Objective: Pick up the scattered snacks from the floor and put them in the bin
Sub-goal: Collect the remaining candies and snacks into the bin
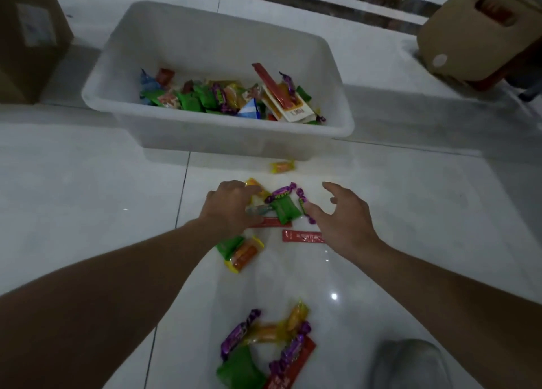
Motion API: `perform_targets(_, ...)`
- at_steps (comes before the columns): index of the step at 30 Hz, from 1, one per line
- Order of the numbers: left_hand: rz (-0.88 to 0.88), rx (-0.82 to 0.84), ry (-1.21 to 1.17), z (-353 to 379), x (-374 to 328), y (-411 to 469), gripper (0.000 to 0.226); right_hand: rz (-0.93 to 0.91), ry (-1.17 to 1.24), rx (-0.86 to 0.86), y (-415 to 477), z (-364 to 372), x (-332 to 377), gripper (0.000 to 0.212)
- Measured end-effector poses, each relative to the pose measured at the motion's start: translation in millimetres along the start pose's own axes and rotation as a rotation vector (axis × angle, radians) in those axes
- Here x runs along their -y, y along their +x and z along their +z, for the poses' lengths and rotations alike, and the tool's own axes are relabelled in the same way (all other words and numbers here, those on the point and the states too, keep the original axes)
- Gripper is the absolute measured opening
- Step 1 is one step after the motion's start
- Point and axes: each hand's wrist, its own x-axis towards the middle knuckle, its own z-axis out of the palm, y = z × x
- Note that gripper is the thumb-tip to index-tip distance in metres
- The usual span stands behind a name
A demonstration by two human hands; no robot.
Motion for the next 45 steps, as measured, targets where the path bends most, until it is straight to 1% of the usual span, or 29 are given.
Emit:
perform_targets(2,-0.025,0.043,0.056,5.4,3.3,6.2,0.066,0.009,-0.003,0.01,2.5,5.1,-5.6,0.062)
perform_targets(4,-0.049,0.05,0.079,11.6,4.4,11.1,0.064,0.032,-0.003,0.016,5.4,9.8,-10.2,0.062)
perform_targets(7,-0.046,-0.005,0.097,21.7,4.0,15.5,0.056,0.06,-0.013,0.04,11.1,17.3,-15.1,0.06)
perform_targets(10,-0.041,-0.054,0.052,29.2,2.7,19.6,0.046,0.091,-0.028,0.079,19.6,24.8,-15.9,0.062)
perform_targets(14,0.011,-0.057,-0.004,31.6,4.1,28.1,0.036,0.143,-0.069,0.14,34.3,37.2,-13.6,0.07)
perform_targets(17,0.062,-0.053,-0.02,31.8,9.1,33.2,0.034,0.189,-0.059,0.175,48.1,49.6,-10.4,0.073)
perform_targets(20,0.087,-0.072,-0.038,33.3,13.8,34.7,0.033,0.207,-0.074,0.182,59.6,65.0,-8.1,0.069)
perform_targets(24,0.111,-0.077,-0.048,32.4,17.9,35.2,0.033,0.191,-0.149,0.176,67.8,80.7,-6.1,0.064)
perform_targets(27,0.118,-0.072,-0.03,30.4,20.9,34.6,0.033,0.155,-0.157,0.201,73.0,82.7,-1.7,0.061)
perform_targets(31,0.125,-0.083,0.002,28.4,26.1,31.3,0.031,0.109,-0.121,0.226,69.0,82.4,-0.9,0.044)
perform_targets(34,0.121,-0.088,0.009,27.2,28.9,27.9,0.031,0.1,-0.107,0.223,61.5,80.5,-4.2,0.038)
perform_targets(40,0.135,-0.042,0.036,14.5,29.3,16.6,0.029,0.078,-0.053,0.173,52.2,61.0,-0.9,0.035)
perform_targets(45,0.228,-0.095,0.012,-6.9,25.9,6.0,0.026,0.02,0.005,0.134,41.7,42.0,13.8,0.042)
